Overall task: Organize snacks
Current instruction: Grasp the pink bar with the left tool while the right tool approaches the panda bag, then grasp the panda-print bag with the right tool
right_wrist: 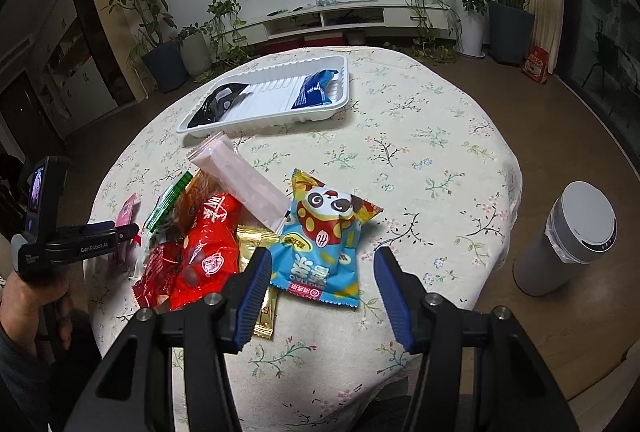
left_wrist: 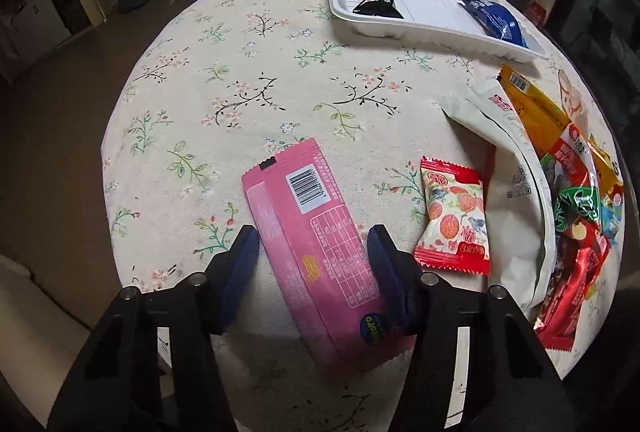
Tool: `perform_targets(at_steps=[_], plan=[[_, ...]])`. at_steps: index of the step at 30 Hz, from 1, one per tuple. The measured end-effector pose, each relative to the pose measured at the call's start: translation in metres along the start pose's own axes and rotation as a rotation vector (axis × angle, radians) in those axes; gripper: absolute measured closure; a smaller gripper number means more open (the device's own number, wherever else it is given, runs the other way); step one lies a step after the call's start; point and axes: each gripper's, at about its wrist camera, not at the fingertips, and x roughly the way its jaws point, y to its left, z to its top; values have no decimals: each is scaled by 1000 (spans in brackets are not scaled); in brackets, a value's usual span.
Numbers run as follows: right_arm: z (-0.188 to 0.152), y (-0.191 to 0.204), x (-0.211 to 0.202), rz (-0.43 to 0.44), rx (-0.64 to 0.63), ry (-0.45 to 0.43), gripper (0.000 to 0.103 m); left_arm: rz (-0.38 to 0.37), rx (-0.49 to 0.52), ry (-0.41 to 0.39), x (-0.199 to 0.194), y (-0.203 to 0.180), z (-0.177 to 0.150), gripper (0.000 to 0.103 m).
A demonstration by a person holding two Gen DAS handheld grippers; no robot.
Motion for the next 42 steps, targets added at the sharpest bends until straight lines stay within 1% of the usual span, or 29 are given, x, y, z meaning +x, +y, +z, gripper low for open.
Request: perform_targets(at_steps=[3,5,6,8,12,15,21,24,29,32,34,38,42], plan=[[-2,4,0,-11,-14,-1,46,-26,19,-9,-3,-1,-3,62],[-3,8,1,-20,-28,-2,46,-27,31,-7,-4,-1,-5,63],[-3,8,1,-24,-31,-2,46,-31,36,-5,-5,-1,-5,66],[-4,8,1,-27,-30,-2,46,-32,55,0,-5,-2,-6,68],[-4,1,3,-24,9,12,46,-47,100,2,-8,-3,-10,72],[-5,-5,4,-28,35,22,46,-75,92,-3,-10,0,-13,73],[-5,-10,12,-24,69,63,46,-202,20,-28,-14,16,-17,73],[-3,-6,17,-9,70,77,46,-235,0,-40,-15,19,-18,73],[10,-2,27,-6,79,77,46,-266,-20,-56,-14,23,-20,73],[15,-3,41,-6,103,111,46,-282,-23,-61,-12,25,-20,73],[16,-4,50,11,120,129,46,-287,-26,-64,-13,26,-21,73],[14,-3,63,1,120,146,46,-293,-28,-66,-12,26,-21,73],[13,-2,65,0,103,132,46,-289,-20,-68,-13,26,-21,74]])
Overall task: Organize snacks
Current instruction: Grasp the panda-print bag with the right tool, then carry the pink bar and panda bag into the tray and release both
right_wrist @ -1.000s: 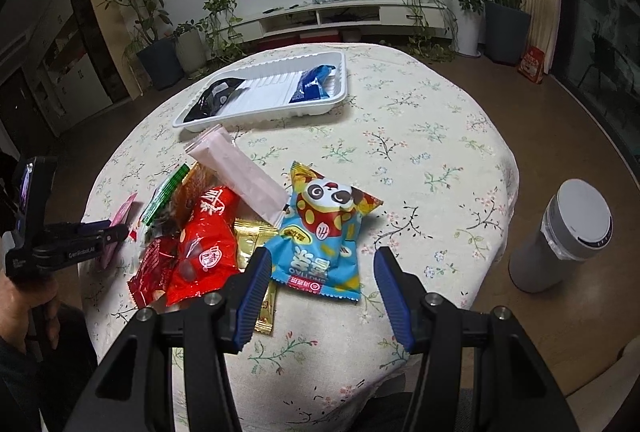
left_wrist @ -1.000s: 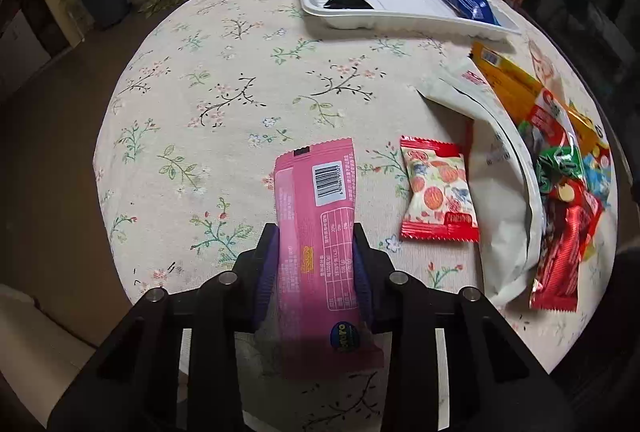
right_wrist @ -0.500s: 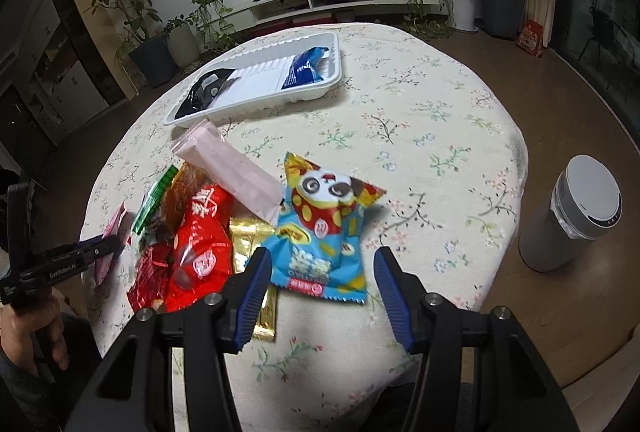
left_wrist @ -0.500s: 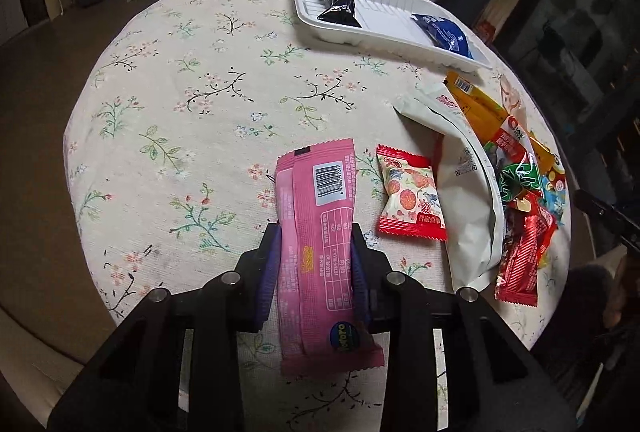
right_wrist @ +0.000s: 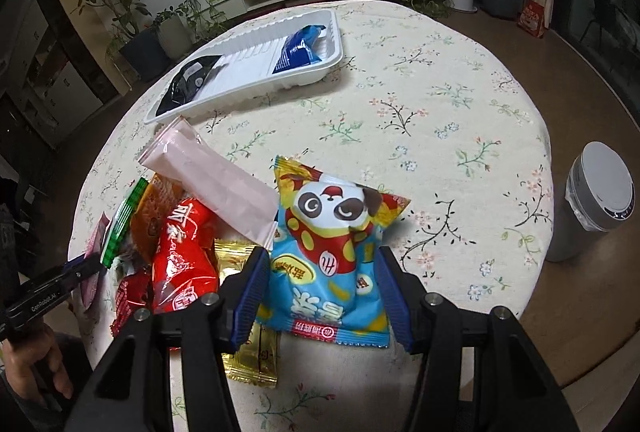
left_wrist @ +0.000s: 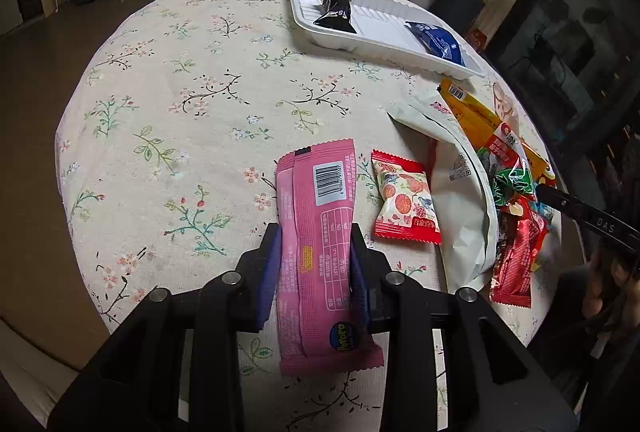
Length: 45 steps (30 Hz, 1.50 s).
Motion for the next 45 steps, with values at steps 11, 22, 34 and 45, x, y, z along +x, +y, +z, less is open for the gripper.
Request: perform_targets(at_steps=[11,22,34,45], plan=[[-2,-4,-5,30,-13,-35,70,-4,14,-1,-1,-2,-1,78],[-3,-12,-18,34,8,-74,93,-10,16,-8,-4,-2,-3,82],[-5,-13,-30,45,7,-118,99,-20,17,-18,-9,0,-5,86],[-4,-15,-38,54,17,-146,99,-38,8,-37,-10,1,-5,87]])
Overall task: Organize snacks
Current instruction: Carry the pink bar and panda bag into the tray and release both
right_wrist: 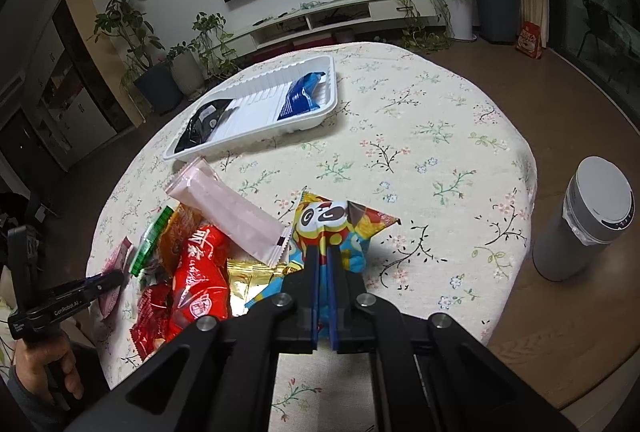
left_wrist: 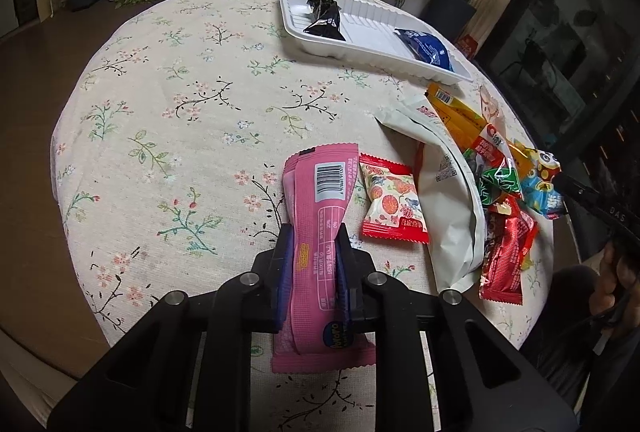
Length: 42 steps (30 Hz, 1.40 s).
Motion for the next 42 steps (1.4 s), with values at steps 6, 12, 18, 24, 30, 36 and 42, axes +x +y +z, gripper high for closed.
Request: perform_targets(at_steps=[6,12,18,24,30,36,42], plan=[[8,2,-14,2,-6,-44,99,-23,-9,-25,-7,0,1,87],[10,0,-16,-1,-4,-52,99,-34,-16,-45,-15,-1,2,88],[11,2,-18,4,-11,-60,99,-64,-17,-97,-37,-6,17,88],[24,5,-24,13,-25,-87,99,-71,26,-151,-56,-17,47,88],[47,10,-28,22,-45,-115,99,-88,49,-193,-63,-26,90,88],[92,26,-26,37,-111,-163,99,-78,127,-217,-54,-46,160,88],[147,49,-12,59,-187,-205,99,-89,208,-208,-27,-78,216,88]])
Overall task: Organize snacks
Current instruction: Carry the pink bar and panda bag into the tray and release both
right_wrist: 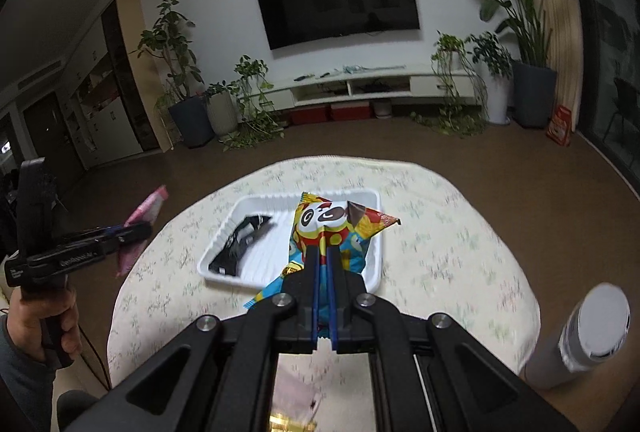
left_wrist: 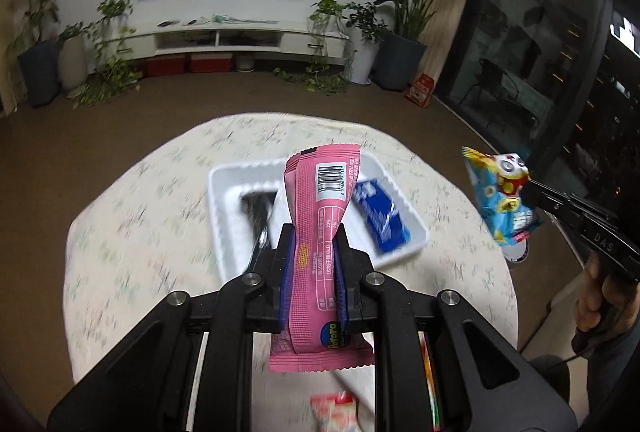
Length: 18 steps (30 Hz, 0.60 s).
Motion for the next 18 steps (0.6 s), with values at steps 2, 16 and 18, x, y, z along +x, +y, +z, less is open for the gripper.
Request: perform_targets(at_steps=[2,16,18], plan=[[17,4,15,13,-25,-1,99,-8,7,9,17,-3,15,88],[38,16,156,84,-105,163,99,33,-24,171,157,15,19,87],[30,14,172,89,-104,191,99,45,-10,186,169,13,11,87]])
